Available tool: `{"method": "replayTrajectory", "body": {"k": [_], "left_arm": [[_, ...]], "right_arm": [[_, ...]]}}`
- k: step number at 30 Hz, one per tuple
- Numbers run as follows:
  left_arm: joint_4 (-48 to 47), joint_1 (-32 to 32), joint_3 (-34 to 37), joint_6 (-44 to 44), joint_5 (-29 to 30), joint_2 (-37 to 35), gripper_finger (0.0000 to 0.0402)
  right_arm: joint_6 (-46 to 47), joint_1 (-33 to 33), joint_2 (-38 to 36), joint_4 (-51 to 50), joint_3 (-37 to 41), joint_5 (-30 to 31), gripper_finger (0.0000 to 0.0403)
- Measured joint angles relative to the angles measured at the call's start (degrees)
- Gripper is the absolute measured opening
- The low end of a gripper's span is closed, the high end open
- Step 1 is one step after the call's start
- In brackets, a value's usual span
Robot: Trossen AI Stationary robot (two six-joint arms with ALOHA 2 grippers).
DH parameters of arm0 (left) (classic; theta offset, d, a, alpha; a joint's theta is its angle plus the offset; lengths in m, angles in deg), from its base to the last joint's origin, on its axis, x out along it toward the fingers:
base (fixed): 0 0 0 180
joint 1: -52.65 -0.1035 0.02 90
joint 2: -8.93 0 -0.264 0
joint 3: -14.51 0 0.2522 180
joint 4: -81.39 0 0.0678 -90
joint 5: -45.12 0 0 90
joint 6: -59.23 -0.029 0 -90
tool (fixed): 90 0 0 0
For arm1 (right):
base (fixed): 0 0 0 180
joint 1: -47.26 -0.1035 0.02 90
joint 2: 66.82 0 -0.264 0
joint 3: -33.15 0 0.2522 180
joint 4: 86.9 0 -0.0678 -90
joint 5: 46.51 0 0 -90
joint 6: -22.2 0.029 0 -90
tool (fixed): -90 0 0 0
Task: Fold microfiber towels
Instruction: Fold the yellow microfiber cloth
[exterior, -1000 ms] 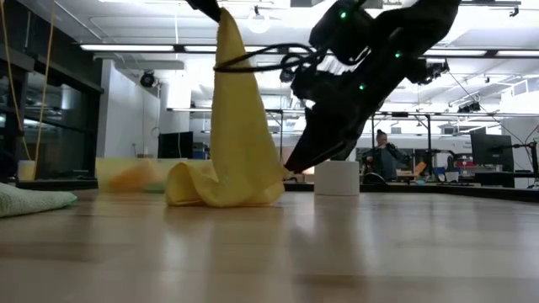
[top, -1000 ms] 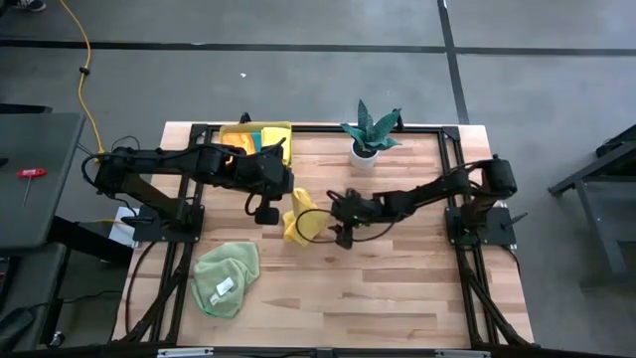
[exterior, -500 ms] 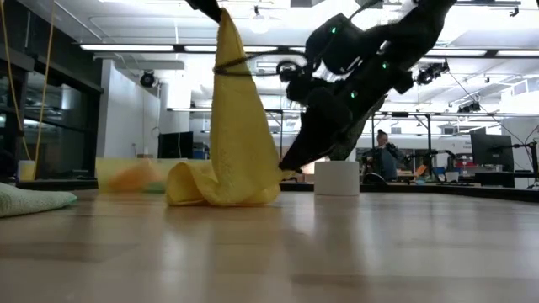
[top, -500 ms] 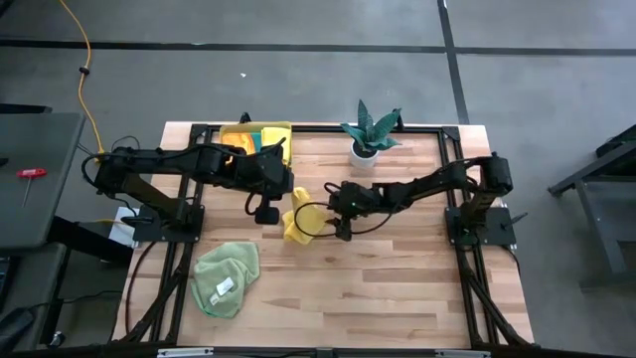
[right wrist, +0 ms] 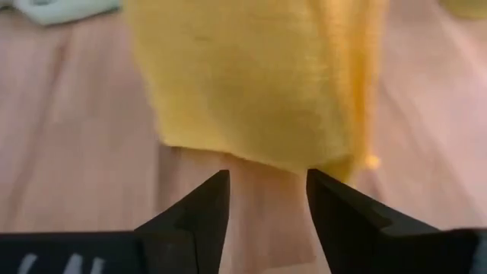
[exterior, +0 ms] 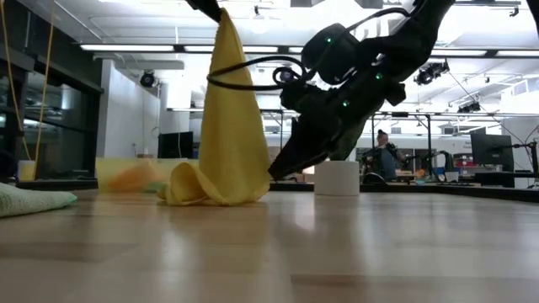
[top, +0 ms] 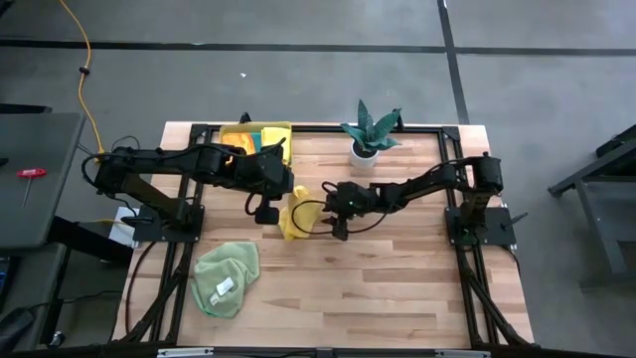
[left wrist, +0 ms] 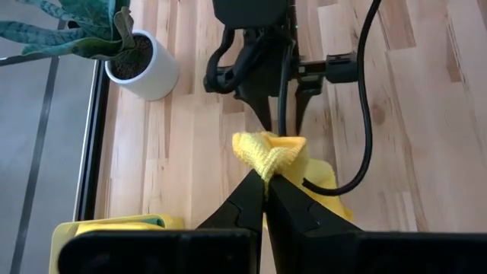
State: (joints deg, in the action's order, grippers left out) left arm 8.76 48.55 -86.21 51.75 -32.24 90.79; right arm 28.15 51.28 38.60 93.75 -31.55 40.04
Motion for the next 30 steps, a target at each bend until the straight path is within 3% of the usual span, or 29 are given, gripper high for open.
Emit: {"method": "replayTrajectory", "body": {"k": [4, 13, 18, 24, 30], "left_arm": [[0.0, 0.0, 0.0, -0.16, 0.0, 0.0, 0.0], [-0.02, 0.0, 0.0, -0.38, -2.83, 0.0, 0.0], [0.0, 0.27, 0.0, -5.54, -8.55, 0.0, 0.0], [-0.34, 1.91, 0.0, -14.47, -9.49, 0.0, 0.0], [-6.97, 3.87, 0.0, -19.06, -9.62, 0.0, 0.0]], "right_arm": [[0.02, 1.33, 0.0, -0.46, 0.0, 3.06, 0.0166], [0.0, 3.83, -0.02, -2.16, -0.27, 3.01, 0.0165], [-3.01, 4.42, -0.07, -2.11, -1.94, 0.63, 0.0165], [-9.05, 3.81, -0.07, -3.03, -3.94, -1.33, 0.0165], [-12.79, 3.31, -0.8, -14.33, -7.78, -1.86, 0.0165]]}}
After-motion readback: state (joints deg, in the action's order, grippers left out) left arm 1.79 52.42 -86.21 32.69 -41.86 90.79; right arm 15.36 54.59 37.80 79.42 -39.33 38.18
